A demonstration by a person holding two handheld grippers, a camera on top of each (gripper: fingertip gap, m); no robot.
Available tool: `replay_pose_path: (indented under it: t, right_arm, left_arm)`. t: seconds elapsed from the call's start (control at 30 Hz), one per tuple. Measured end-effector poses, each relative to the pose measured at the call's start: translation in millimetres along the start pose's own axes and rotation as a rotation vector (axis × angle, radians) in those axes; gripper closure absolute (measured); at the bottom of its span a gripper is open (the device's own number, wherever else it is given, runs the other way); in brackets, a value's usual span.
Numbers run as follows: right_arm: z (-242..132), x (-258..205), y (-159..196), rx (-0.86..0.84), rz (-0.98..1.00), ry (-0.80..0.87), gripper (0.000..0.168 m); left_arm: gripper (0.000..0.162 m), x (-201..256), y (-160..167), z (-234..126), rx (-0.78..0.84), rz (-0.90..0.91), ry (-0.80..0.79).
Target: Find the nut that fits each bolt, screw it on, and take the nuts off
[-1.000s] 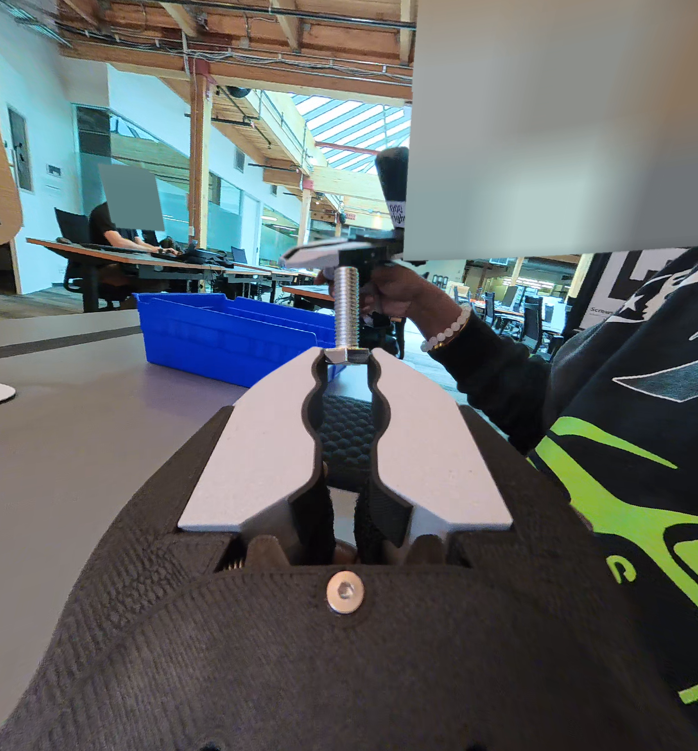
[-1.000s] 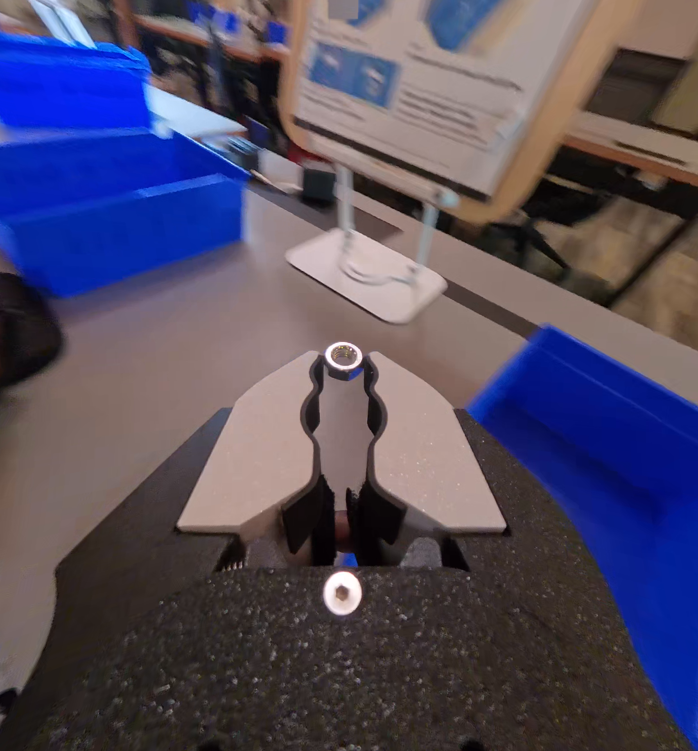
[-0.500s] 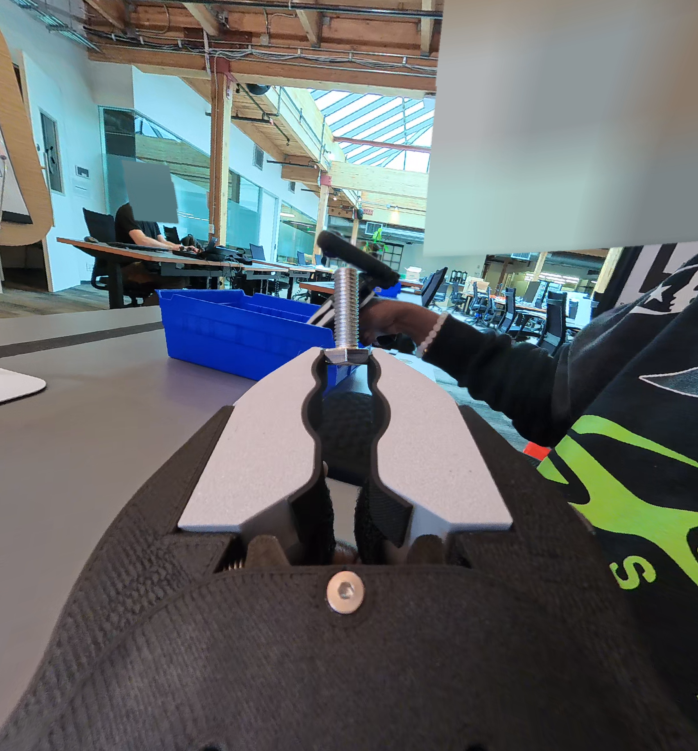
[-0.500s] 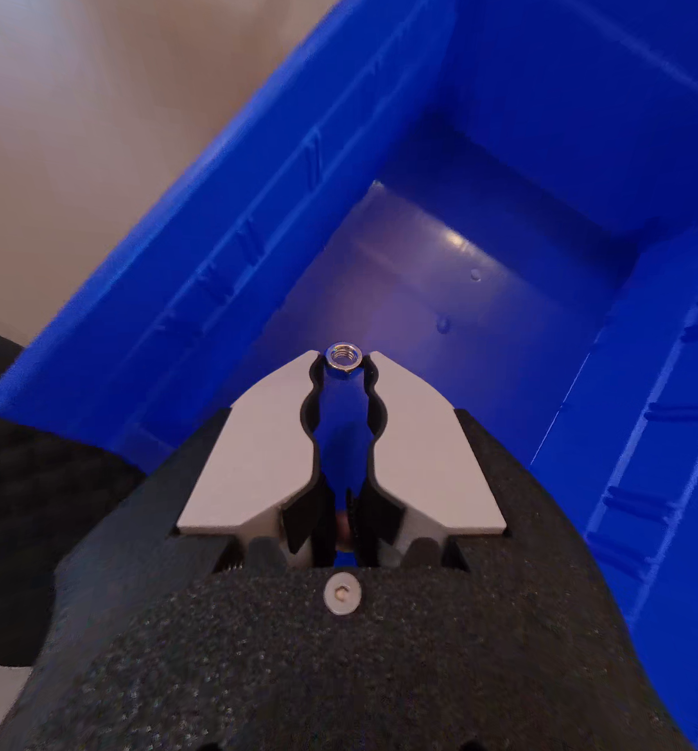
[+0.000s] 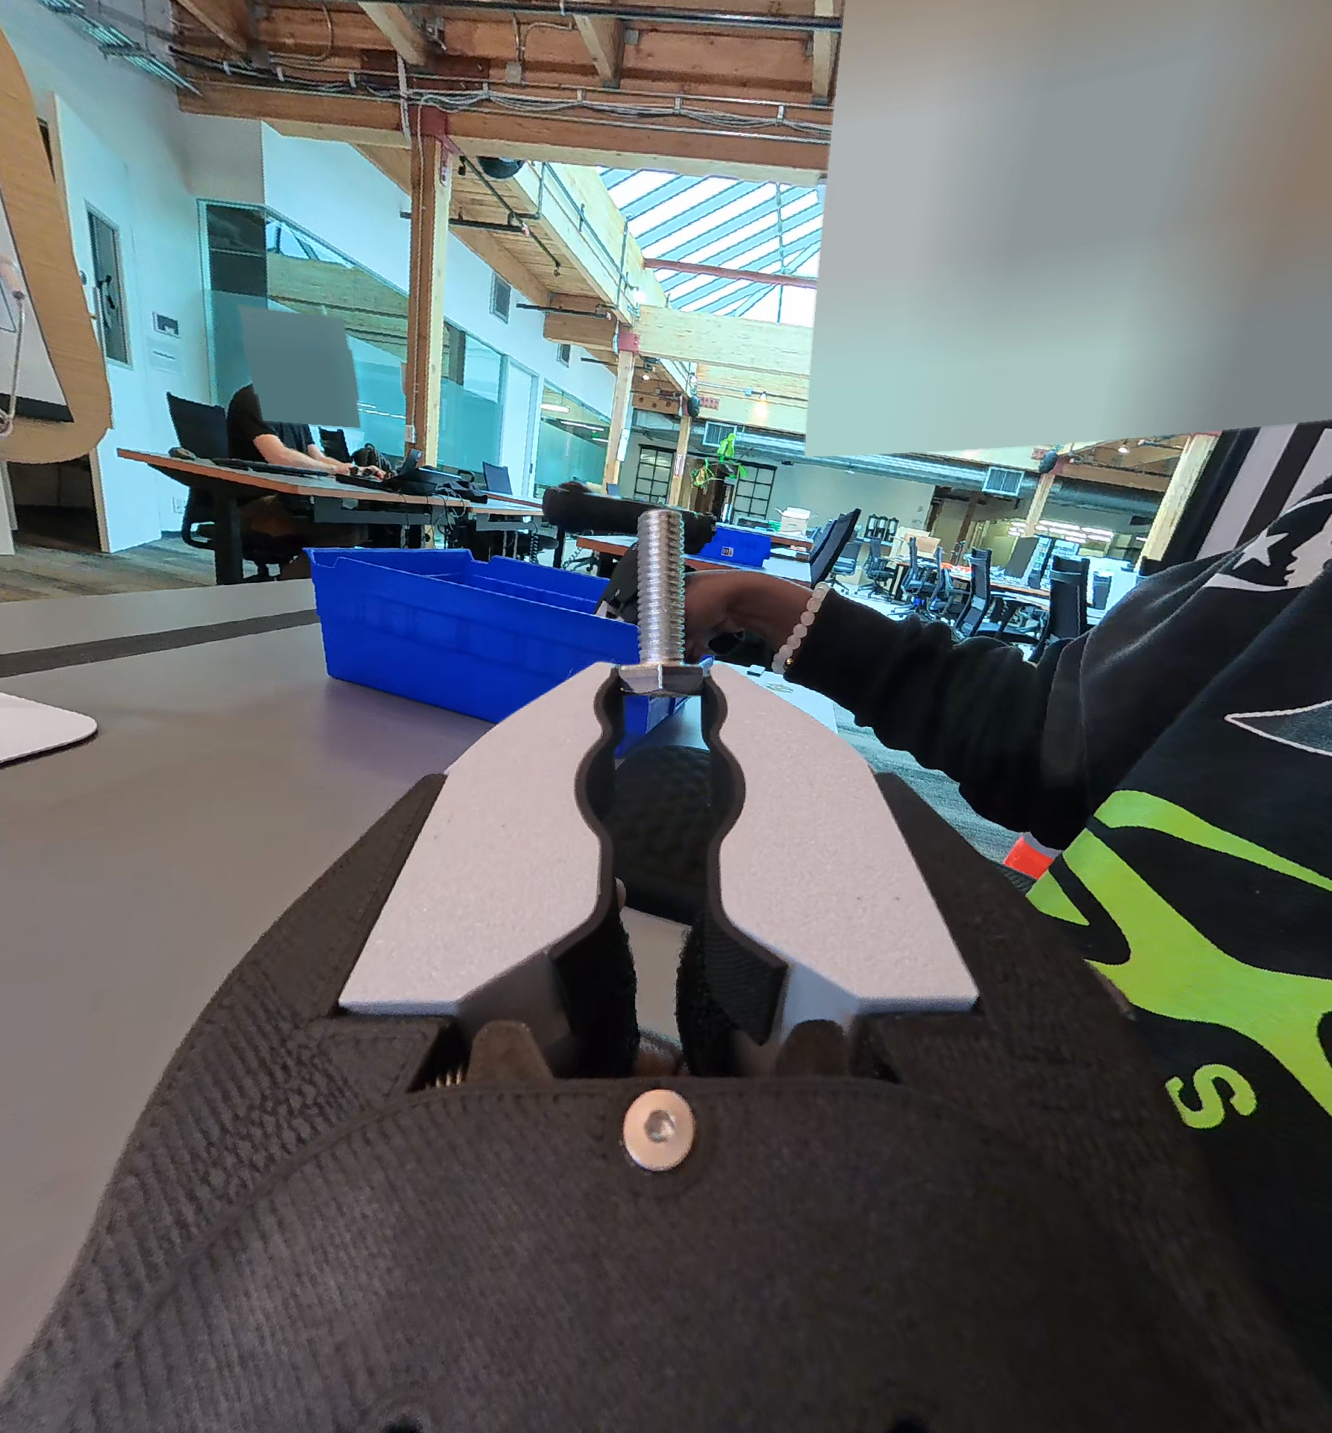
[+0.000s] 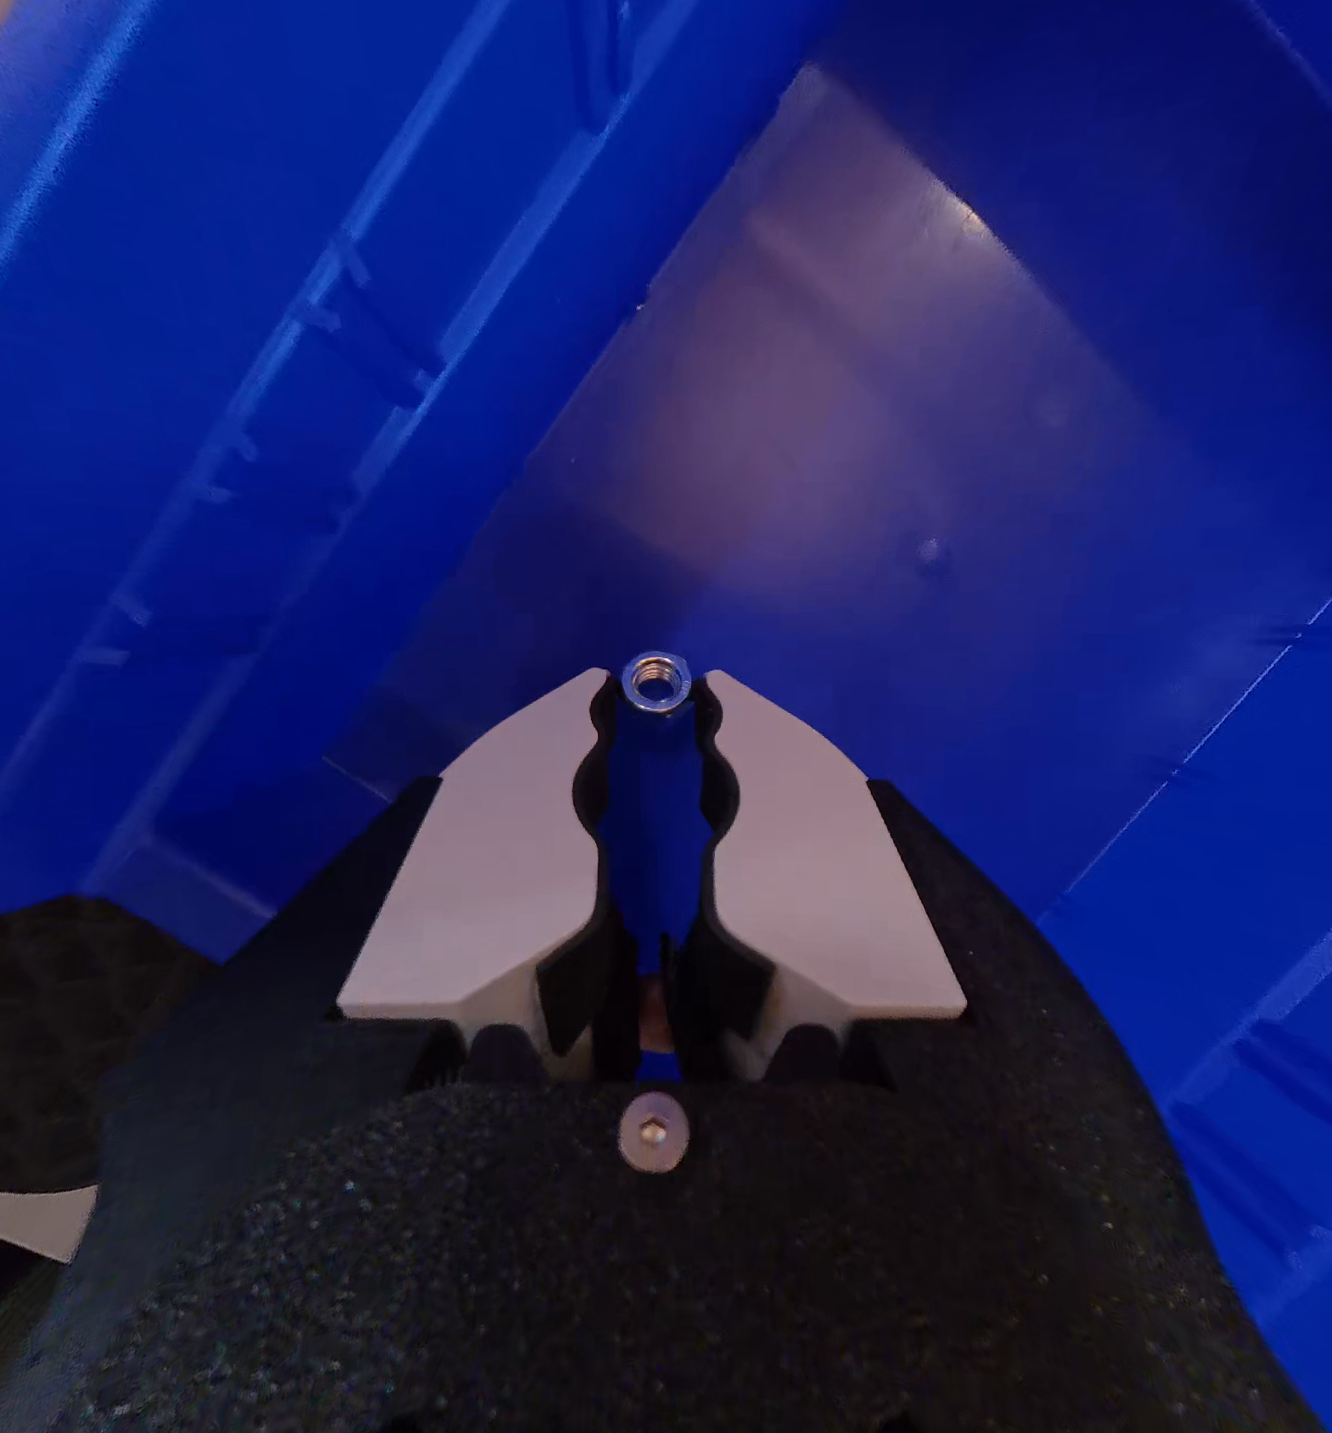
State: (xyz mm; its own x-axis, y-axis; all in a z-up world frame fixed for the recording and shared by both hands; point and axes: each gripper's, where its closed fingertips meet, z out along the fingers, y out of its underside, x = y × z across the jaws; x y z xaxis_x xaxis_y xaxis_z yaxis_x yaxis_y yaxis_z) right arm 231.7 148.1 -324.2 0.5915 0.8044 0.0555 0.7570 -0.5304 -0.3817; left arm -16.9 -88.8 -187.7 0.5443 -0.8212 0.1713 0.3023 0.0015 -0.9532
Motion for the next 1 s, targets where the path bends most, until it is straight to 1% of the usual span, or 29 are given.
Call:
replay_pose_path:
  t: [0.1, 0.13, 0.2, 0.27, 0.33, 0.4, 0.43, 0.5, 0.6, 0.67, 0.7, 0.77, 0.83, 1.0]
  right_arm:
    - [-1, 2, 1, 0.003, 0.008, 0.015, 0.148]
    - [-4, 4, 0, 0.013, 0.015, 0.026, 0.146]
    - [-15, 8, -6, 0.075, 0.045, 0.053, 0.141]
    - [-36, 13, -18, 0.174, 0.091, 0.117, 0.135]
    - [-65, 12, -33, 0.288, 0.114, 0.210, 0.131]
    - [-97, -10, -56, 0.439, 0.079, 0.234, 0.133]
    - [-111, -30, -69, 0.518, 0.048, 0.205, 0.136]
    - [-133, -84, -91, 0.646, -0.042, 0.076, 0.137]
    - [-158, -181, -115, 0.804, -0.186, -0.237, 0.137]
    - [-165, -239, -119, 0.832, -0.267, -0.451, 0.137]
    - [-164, -261, -119, 0.822, -0.305, -0.524, 0.137]
    - [-157, -293, -119, 0.795, -0.374, -0.598, 0.135]
    - [-149, -312, -120, 0.772, -0.420, -0.635, 0.136]
    - [-143, -335, -126, 0.757, -0.428, -0.729, 0.149]
  left_arm:
    - [0.143, 0, 0, 0, -0.002, 0.000, 0.000]
    - [0.143, 0, 1, 0, -0.003, 0.000, 0.000]
    - [0.143, 0, 1, 0, -0.008, 0.002, -0.003]
    - [0.143, 0, 2, 1, -0.013, 0.006, -0.005]
    - [0.143, 0, 4, 1, -0.019, 0.007, -0.007]
    - [0.143, -1, 5, 2, -0.026, 0.004, -0.008]
    - [0.143, -1, 5, 2, -0.028, 0.005, -0.008]
    - [0.143, 0, 6, 2, -0.032, 0.008, -0.007]
    - [0.143, 1, 7, 3, -0.038, 0.018, -0.007]
    - [0.143, 1, 8, 3, -0.044, 0.024, -0.004]
    - [0.143, 2, 9, 3, -0.046, 0.027, -0.003]
    - [0.143, 3, 10, 4, -0.051, 0.037, -0.003]
    - [0.143, 3, 10, 4, -0.054, 0.044, -0.004]
    - [0.144, 5, 12, 4, -0.064, 0.054, 0.005]
